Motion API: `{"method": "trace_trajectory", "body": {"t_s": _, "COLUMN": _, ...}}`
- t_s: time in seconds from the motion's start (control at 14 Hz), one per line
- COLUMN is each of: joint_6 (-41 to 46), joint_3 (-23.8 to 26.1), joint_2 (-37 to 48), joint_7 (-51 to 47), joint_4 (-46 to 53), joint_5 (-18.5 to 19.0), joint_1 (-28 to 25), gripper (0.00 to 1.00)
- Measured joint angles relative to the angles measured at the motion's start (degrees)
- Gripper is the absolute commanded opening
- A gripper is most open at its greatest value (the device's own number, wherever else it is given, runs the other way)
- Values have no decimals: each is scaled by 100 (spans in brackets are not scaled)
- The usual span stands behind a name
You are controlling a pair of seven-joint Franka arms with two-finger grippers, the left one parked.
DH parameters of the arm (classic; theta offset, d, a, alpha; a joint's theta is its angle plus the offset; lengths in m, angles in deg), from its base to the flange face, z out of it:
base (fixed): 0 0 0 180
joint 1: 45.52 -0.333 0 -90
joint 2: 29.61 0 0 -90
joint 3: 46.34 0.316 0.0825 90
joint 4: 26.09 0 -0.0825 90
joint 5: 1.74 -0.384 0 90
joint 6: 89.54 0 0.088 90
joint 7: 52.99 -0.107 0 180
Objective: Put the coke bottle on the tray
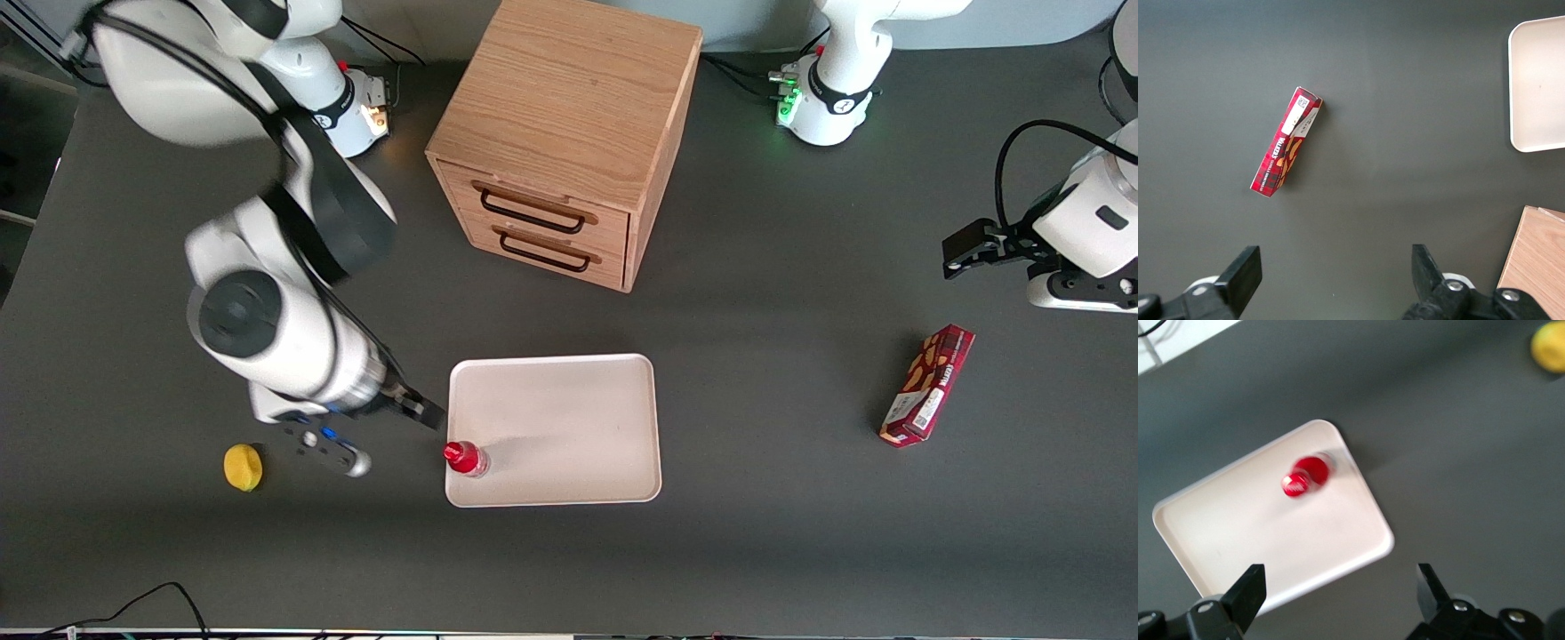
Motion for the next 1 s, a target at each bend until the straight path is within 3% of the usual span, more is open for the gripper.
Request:
{"method": "trace_trajectory", "body": {"t_s": 0.14, "joint_6": 553, "joint_3": -23, "joint_2": 1061, "joint_7": 654, "joint_4": -547, "joint_5": -433, "joint_1": 388, "gripper": 100}}
{"method": "trace_trajectory", "body": {"t_s": 0.29, "joint_6": 693, "joint_3": -555, "joint_2": 2062, "joint_7": 1356, "joint_4": -1372, "joint_5": -1039, "joint_1": 558, "gripper": 100}}
{"method": "trace_trajectory", "body": {"t_s": 0.43, "joint_6": 684, "joint_3": -1205, "joint_2": 2906, "joint_7": 2051, "joint_4": -2229, "joint_5": -1416, "joint_1": 605, "gripper": 100}}
{"method": "trace_trajectory", "body": {"t_s": 0.57, "joint_6": 521, "joint_3": -1864, "joint_2": 3752, "joint_7": 2849, "joint_4": -3311, "joint_5": -1612, "joint_1": 662, "gripper": 100}}
{"method": "trace_trajectory", "body": {"t_s": 0.86, "joint_6": -369, "joint_3": -2266, "joint_2": 4500, "joint_7": 3273, "joint_4": -4836, "joint_5": -1634, "joint_1": 675, "gripper": 100}}
{"method": "trace_trajectory", "body": {"t_s": 1.0, "joint_6": -447, "joint_3": -2342, "joint_2": 4659, "joint_7": 3316, "joint_4": -5089, "joint_5": -1634, "joint_1": 673, "gripper": 100}}
